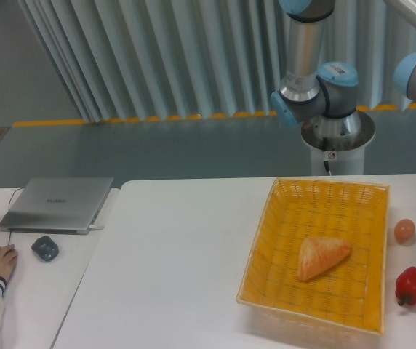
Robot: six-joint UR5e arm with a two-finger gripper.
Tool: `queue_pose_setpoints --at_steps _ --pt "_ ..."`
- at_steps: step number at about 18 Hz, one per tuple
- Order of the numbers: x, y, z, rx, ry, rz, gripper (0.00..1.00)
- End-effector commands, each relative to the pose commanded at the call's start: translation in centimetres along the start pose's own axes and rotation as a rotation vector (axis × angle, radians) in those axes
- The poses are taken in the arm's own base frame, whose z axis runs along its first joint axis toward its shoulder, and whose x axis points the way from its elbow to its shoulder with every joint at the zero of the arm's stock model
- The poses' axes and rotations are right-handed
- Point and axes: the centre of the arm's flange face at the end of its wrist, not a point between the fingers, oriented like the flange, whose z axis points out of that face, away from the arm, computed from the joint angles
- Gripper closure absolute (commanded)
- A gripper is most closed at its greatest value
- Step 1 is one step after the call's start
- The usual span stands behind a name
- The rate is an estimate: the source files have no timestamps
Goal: Place the red peppers in a basket
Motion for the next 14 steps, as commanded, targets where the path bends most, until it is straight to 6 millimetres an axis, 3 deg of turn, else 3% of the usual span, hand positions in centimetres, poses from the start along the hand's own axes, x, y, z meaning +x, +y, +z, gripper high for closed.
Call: queue_pose_setpoints --at_steps 8,14 --pt "0.3 -0.8 0.2 0.008 0.002 0.017 0.00" --pt "0.6 -0.8 1.5 0.008 -0.006 -0.024 0.00"
